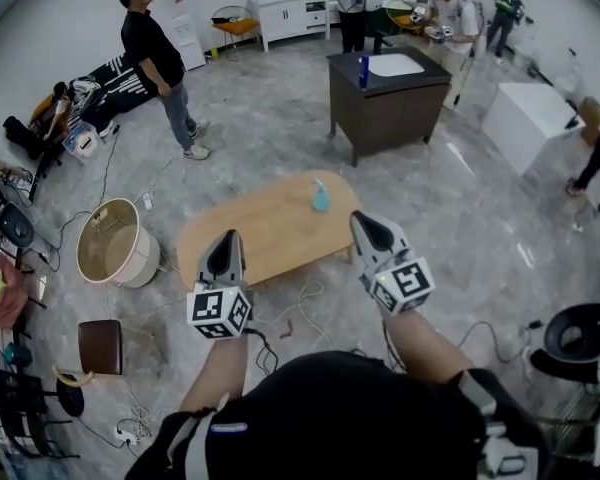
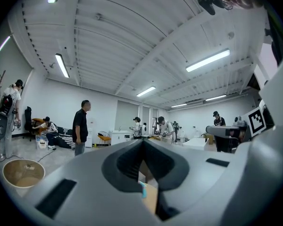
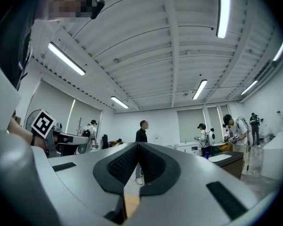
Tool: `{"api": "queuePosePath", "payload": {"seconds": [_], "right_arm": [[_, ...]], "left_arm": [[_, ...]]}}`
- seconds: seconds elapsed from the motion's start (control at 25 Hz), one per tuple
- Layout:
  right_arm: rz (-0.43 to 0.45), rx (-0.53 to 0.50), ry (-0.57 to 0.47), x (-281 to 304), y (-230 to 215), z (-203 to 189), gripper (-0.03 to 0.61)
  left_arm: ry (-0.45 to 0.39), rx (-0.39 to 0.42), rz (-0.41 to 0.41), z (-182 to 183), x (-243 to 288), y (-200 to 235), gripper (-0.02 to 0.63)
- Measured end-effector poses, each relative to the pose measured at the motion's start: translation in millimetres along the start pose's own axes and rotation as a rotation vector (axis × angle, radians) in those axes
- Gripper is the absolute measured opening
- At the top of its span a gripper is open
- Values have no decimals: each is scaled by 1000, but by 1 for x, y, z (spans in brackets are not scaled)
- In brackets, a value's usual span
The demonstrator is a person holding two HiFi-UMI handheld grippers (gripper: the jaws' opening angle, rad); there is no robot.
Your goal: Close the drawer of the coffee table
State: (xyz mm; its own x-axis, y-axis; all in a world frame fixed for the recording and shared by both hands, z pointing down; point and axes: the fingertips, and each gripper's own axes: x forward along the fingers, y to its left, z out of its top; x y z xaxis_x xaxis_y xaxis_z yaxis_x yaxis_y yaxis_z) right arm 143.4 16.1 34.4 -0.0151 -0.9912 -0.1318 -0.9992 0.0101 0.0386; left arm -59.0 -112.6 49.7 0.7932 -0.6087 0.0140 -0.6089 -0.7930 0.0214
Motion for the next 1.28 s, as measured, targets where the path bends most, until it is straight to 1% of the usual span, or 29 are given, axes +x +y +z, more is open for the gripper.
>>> {"api": "queuePosePath", "payload": {"seconds": [0.28, 0.4, 0.52, 0.64, 0.72, 0.88, 1.08, 1.28], "right_arm": [[14, 23, 31, 3, -1, -12, 9], [14, 2, 42, 2, -1, -14, 9], [16, -18, 30, 4, -1, -11, 9], [-1, 10, 35, 8, -2, -8, 9], [-11, 14, 35, 7, -2, -7, 9], [-14, -18, 35, 3, 0, -6, 9], [9, -20, 32, 5, 2, -9, 9], [-5, -6, 32, 7, 1, -9, 9]], "left_arm": [[14, 1, 0, -7, 1, 0, 8], [21, 3, 4, -12, -1, 1, 8], [21, 7, 7, -8, -4, 6, 8], [16, 7, 9, -4, -4, 10, 8], [17, 1, 10, -3, -4, 10, 8], [20, -19, 10, -8, -4, 8, 8], [19, -30, 8, -12, -2, 7, 8], [19, -40, 3, -12, -2, 7, 8]]}}
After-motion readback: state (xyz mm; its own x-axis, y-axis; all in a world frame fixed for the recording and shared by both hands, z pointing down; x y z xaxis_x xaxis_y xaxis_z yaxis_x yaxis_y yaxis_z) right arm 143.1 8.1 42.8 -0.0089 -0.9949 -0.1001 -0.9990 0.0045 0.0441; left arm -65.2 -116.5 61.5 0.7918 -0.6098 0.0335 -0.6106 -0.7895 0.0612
